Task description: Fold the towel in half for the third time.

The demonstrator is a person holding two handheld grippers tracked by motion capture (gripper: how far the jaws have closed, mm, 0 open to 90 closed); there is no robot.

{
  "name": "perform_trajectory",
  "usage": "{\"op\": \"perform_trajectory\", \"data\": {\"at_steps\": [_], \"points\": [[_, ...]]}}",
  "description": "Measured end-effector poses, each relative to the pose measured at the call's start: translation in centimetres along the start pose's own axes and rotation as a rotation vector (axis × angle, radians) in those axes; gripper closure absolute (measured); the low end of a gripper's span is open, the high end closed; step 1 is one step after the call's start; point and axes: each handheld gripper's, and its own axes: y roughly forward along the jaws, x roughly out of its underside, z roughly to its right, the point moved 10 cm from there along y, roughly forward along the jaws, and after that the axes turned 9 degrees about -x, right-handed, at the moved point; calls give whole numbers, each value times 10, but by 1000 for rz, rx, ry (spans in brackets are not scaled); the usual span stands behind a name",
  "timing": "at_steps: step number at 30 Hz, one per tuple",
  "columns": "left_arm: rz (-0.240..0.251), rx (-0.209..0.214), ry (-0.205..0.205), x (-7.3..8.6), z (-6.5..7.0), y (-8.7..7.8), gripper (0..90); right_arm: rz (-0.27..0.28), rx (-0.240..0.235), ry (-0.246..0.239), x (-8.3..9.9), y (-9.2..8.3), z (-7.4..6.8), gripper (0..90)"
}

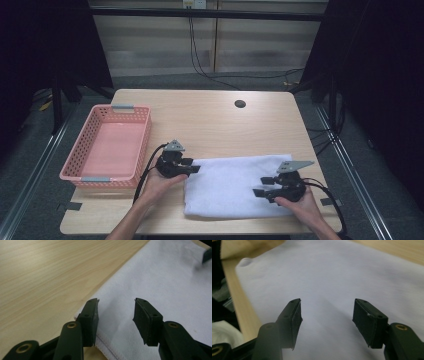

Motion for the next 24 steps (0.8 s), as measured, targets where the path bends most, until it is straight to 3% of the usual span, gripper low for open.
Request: {"op": "perform_trajectory", "data": {"at_steps": [4,6,8,11,13,17,19,24], "points": [[-8,-34,0,-4,-8,0,516,-36,-57,-87,-9,27,-35,381],[11,-47,-9,-10,-13,0,510,-51,-85,-118,-14,41,-51,360],[12,-43,-26,-14,-17,0,503,-67,-105,-145,-18,54,-64,348],[18,-43,-36,-18,-20,1,494,-96,-178,-196,-28,82,-96,326],[21,-42,-46,-18,-22,2,488,-116,-190,-224,-33,99,-107,306],[16,-47,-65,-14,-27,2,477,-158,-211,-243,-37,135,-120,278],[10,-49,-63,-12,-29,2,475,-138,-214,-241,-45,145,-122,263],[8,-62,-81,-10,-33,2,469,-166,-191,-263,-45,160,-118,220]]}}
